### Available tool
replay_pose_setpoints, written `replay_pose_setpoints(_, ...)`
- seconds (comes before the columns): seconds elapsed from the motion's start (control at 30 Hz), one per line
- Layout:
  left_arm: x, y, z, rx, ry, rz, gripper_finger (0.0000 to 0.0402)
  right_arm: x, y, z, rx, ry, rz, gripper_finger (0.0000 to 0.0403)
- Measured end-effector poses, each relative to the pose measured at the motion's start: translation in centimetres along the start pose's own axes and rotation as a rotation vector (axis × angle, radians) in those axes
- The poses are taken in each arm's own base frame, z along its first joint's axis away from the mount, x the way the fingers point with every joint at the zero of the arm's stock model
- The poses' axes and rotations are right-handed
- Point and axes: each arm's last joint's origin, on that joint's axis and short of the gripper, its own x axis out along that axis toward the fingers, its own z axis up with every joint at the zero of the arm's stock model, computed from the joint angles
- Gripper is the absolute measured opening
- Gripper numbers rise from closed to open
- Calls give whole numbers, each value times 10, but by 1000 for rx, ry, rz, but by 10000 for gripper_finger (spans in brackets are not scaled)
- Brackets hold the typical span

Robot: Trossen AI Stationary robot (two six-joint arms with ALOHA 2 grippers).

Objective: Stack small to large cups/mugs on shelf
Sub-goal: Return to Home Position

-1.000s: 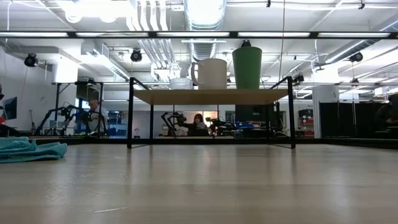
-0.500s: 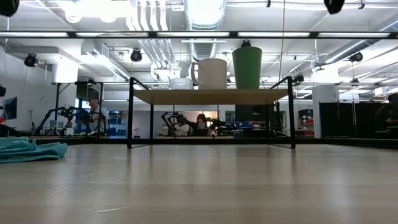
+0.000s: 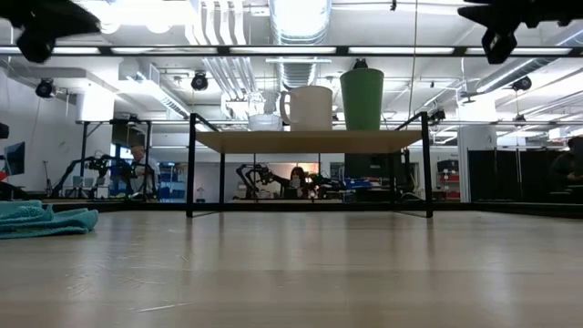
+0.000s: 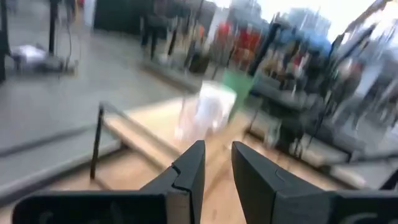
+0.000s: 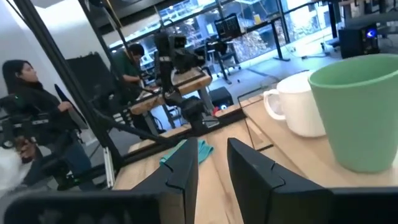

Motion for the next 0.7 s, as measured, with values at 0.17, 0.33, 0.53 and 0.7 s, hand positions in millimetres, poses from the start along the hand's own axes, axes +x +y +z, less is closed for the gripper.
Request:
replay_pose_setpoints(0.17, 24, 0, -18, -10, -47, -70, 66, -6, -5, -18, 5, -10, 5, 77)
replay_pose_setpoints(0.33, 46, 2, -38, -15, -80, -135, 66, -13, -6, -27, -12, -43, 18, 73)
replay_pose_setpoints(0.53, 68, 7, -65, -39, -74, -156, 66, -18, -9, -39, -42, -73, 30, 80)
replay_pose_setpoints(0.7, 80, 12, -86, -62, -104, -182, 66, -9, -18, -56, -25, -17, 11, 84)
